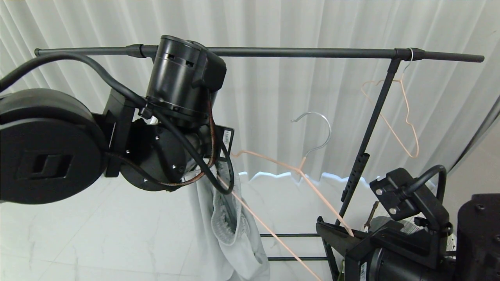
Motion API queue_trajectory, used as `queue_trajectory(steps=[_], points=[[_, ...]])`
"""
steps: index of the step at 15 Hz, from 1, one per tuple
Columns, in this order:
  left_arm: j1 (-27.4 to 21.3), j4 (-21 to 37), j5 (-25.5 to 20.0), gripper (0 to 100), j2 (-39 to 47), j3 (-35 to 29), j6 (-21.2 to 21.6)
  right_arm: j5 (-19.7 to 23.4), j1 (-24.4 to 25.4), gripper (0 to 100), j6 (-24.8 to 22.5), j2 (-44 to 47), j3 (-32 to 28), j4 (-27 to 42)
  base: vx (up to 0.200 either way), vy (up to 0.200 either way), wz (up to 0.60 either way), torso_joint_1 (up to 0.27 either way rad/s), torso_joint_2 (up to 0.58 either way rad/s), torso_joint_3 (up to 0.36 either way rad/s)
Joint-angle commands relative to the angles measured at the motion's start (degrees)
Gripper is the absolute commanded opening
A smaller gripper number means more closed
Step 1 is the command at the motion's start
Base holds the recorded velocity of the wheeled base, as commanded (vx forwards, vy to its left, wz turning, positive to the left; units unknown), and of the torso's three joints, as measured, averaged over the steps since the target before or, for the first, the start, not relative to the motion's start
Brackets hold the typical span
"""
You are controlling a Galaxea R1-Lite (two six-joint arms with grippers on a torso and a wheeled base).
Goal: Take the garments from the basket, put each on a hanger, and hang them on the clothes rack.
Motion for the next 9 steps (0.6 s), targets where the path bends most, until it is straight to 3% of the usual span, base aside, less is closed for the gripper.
queue_trajectory(steps=[1,9], points=[[-1.63,-0.03,0.03,0,-1.10,-0.34,-1.09,0.14,0.33,0,-0.32,0.63,-0.02,-0.12,0.000,0.000,0.00,0.000,0.00,0.000],[-10.85,-0.03,-0.06,0,-6.02,0.19,-1.35,0.32,0.51,0,-1.73,6.43,-2.04,-5.66,0.000,0.000,0.00,0.000,0.00,0.000]])
